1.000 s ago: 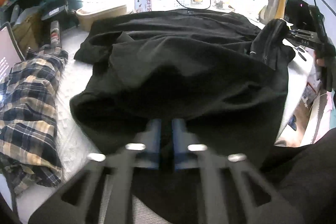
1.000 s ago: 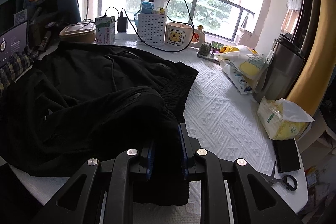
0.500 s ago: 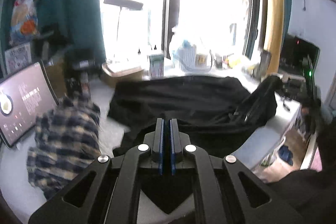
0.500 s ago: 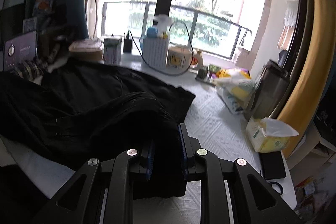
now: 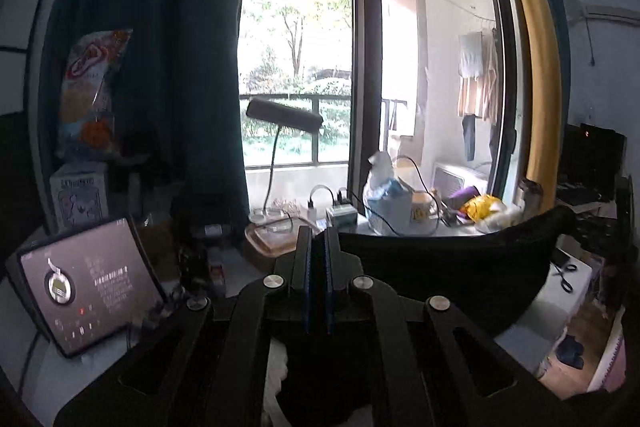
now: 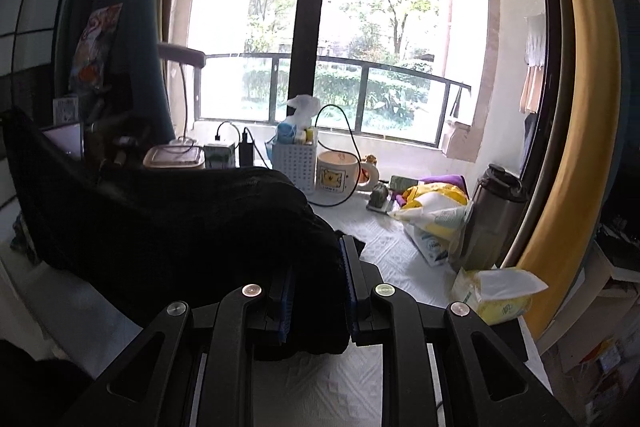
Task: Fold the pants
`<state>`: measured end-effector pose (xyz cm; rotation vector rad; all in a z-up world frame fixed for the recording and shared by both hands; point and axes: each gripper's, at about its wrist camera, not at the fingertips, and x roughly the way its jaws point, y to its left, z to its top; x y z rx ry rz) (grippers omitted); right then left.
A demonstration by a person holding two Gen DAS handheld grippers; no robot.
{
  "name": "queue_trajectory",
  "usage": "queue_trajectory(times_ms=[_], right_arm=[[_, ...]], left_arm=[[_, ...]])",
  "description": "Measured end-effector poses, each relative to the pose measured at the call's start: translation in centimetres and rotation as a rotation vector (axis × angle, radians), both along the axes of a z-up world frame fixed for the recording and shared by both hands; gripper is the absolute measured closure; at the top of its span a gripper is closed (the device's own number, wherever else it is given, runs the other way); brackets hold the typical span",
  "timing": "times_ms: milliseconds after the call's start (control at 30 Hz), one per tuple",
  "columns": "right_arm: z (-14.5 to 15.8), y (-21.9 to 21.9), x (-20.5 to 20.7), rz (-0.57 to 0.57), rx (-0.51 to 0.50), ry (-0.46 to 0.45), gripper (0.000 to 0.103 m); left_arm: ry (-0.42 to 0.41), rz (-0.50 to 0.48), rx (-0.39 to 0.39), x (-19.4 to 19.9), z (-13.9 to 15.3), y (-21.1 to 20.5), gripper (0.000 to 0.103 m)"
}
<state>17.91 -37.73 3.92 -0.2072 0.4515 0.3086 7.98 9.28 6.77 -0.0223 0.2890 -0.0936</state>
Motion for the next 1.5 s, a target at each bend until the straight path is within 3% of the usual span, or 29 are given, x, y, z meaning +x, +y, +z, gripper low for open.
queue_trajectory(times_ms=[233,500,700,933,1100,1333,1433,1467,1500], right_arm=[[1.7,1.1,2.5,-0.006,-0.025,-0.033,0.082],[1.2,1.3,7.6,-0.021,-0.024,0.005,0.082],[-0.8,1.4,12.6,-0.043,-0.007,0.078,0.082],[-4.9,1.9,19.0,-0.049,0.014,0.225,0.082],[-7.5,2.1,22.6,-0.047,0.008,0.304,0.082],[-11.0,2.9,26.5,-0.042,-0.040,0.391,0.082],[-12.0,2.9,27.6,-0.051,-0.050,0.415,0.077],[-12.1,3.0,27.8,-0.054,-0.053,0.416,0.072],[-12.2,3.0,28.0,-0.061,-0.055,0.413,0.065]], left_arm=[[-0.046,-0.011,0.008,5.4,1.5,0.3,0.099],[0.011,-0.020,0.004,13.5,0.3,0.7,0.099],[0.091,-0.011,-0.012,19.3,-3.0,0.9,0.099],[0.195,0.018,-0.027,25.4,-7.5,1.4,0.099],[0.257,0.042,0.006,28.1,-10.7,1.2,0.099],[0.322,0.084,0.110,30.2,-14.3,0.3,0.098],[0.347,0.083,0.117,30.5,-14.7,0.2,0.095],[0.346,0.081,0.119,30.3,-14.6,0.2,0.086],[0.339,0.081,0.120,30.2,-14.4,0.2,0.068]])
